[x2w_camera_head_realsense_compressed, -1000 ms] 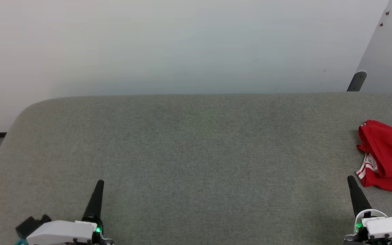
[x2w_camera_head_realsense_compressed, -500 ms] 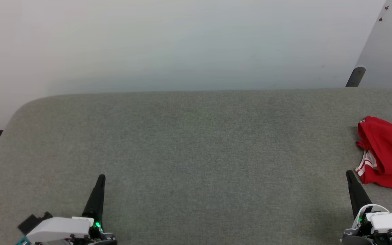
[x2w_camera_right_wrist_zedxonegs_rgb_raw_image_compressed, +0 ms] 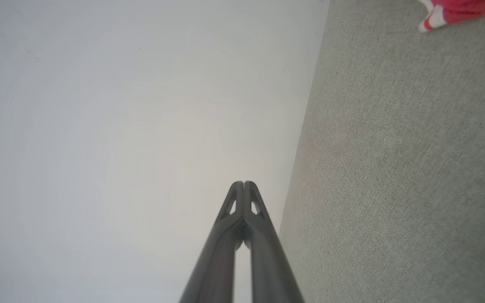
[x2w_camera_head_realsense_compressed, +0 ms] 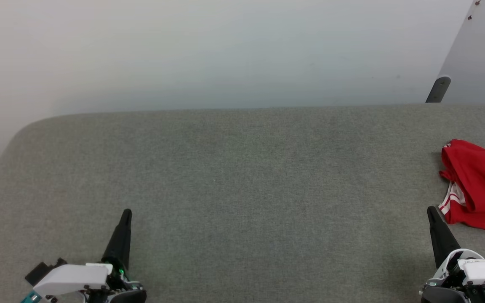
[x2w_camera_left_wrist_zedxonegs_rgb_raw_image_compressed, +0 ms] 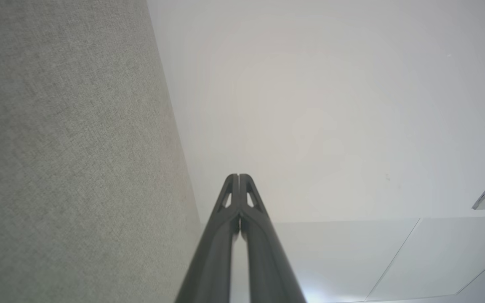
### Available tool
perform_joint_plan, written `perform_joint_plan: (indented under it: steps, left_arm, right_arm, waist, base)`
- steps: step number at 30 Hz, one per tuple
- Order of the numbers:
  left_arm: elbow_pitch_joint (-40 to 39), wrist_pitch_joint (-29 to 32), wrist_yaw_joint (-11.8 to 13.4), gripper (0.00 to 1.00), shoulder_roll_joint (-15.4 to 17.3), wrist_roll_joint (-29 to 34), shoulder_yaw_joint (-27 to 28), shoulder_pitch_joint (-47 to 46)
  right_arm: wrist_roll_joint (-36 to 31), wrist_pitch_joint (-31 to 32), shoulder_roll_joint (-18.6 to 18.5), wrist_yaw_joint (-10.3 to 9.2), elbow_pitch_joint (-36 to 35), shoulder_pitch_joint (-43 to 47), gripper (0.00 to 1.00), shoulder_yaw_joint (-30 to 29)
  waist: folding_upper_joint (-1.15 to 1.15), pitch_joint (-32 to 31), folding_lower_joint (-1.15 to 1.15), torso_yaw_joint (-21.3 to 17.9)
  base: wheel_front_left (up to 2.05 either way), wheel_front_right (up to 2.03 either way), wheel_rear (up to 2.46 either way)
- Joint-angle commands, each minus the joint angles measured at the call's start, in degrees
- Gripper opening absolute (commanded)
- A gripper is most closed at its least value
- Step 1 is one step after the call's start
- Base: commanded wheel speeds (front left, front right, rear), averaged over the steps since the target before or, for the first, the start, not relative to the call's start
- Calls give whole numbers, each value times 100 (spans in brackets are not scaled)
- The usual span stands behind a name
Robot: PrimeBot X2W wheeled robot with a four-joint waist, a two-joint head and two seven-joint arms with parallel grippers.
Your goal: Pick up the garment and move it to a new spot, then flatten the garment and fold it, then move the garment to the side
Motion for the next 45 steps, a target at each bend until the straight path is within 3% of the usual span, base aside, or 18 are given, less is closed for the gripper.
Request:
perform_joint_plan:
  steps: [1, 45]
  left_arm:
    - [-18, 41, -32, 0, -23, -100, 27, -59]
    - [-21, 59, -35, 0, -34, -176, 35, -77]
  right_arm:
    - [135, 38, 24, 2, -8, -97, 0, -11]
    - [221, 61, 32, 2, -6, -82, 0, -9]
  waist:
    - [0, 8, 0, -5]
    - [0, 28, 0, -15]
  base:
    - [0, 0, 0]
    - [0, 0, 0]
